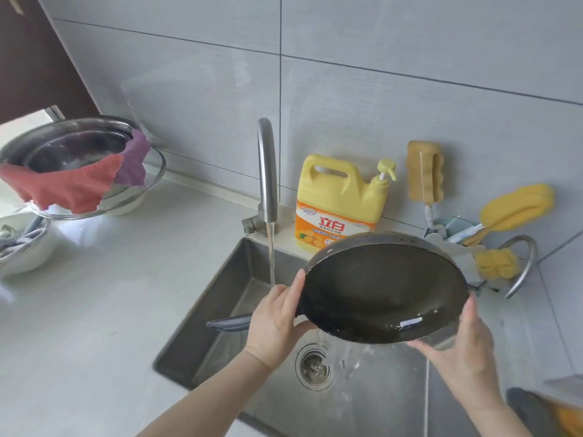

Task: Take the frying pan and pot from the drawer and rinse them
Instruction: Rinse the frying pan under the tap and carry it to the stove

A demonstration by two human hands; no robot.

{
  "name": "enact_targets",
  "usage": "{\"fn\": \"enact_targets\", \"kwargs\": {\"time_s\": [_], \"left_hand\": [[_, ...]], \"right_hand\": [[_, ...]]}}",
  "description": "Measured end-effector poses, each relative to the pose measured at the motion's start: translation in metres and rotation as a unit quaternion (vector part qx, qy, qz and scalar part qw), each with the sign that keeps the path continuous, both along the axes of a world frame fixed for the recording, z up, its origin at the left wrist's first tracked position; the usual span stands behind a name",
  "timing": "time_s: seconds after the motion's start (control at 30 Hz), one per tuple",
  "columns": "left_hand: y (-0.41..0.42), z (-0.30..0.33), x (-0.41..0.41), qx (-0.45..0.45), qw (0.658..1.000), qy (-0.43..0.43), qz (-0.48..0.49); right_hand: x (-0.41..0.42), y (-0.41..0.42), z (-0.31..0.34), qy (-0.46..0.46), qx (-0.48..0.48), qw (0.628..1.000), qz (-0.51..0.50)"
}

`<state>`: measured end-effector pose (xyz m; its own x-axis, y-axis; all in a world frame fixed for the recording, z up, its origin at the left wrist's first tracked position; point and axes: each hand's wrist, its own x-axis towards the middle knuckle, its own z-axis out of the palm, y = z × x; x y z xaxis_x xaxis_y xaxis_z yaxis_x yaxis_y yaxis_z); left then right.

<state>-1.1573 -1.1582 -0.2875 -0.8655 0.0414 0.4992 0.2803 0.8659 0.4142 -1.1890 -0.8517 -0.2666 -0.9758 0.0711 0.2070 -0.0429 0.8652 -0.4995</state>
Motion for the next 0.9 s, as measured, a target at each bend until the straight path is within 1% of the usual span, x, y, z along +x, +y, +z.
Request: {"fn": "enact_targets", "kwargs": {"time_s": [0.1,0.2,0.27,0.33,0.4,0.47,0.53,0.6,0.7,0.8,0.9], "left_hand": [[0.014,0.016,-0.010,-0.003,0.997,0.072,-0.007],[0.021,0.032,-0.015,-0.007,0.990,0.137,-0.013],[0.021,0.036,-0.014,-0.008,0.988,0.153,-0.020],[0.014,0.033,-0.010,0.000,0.991,0.132,-0.024],[0.003,0.027,-0.003,0.007,0.997,0.071,-0.023],[-0.014,0.019,0.005,0.018,0.999,-0.022,-0.016],[-0.034,0.010,0.012,0.024,0.994,-0.110,-0.006],[-0.054,0.002,0.016,0.031,0.983,-0.182,0.006],[-0.081,0.001,0.017,0.063,0.954,-0.292,0.026],[-0.107,0.008,0.015,0.102,0.917,-0.384,0.019],[-0.132,0.019,0.013,0.125,0.861,-0.493,-0.023]], "right_hand": [[-0.001,0.008,0.032,0.059,0.021,0.998,-0.021],[0.000,0.013,0.055,0.088,0.021,0.995,-0.040],[0.001,0.013,0.063,0.090,0.020,0.995,-0.038],[0.004,0.008,0.063,0.063,0.002,0.998,-0.022],[0.008,0.003,0.051,0.014,-0.007,1.000,0.006],[0.012,-0.005,0.031,-0.025,0.003,0.998,0.049],[0.013,-0.018,0.008,-0.032,0.015,0.995,0.098],[0.012,-0.036,-0.001,-0.046,-0.008,0.989,0.142],[0.005,-0.063,-0.006,-0.115,-0.041,0.974,0.190],[-0.003,-0.085,-0.014,-0.193,-0.054,0.957,0.210],[-0.009,-0.100,-0.020,-0.283,-0.064,0.932,0.217]]}}
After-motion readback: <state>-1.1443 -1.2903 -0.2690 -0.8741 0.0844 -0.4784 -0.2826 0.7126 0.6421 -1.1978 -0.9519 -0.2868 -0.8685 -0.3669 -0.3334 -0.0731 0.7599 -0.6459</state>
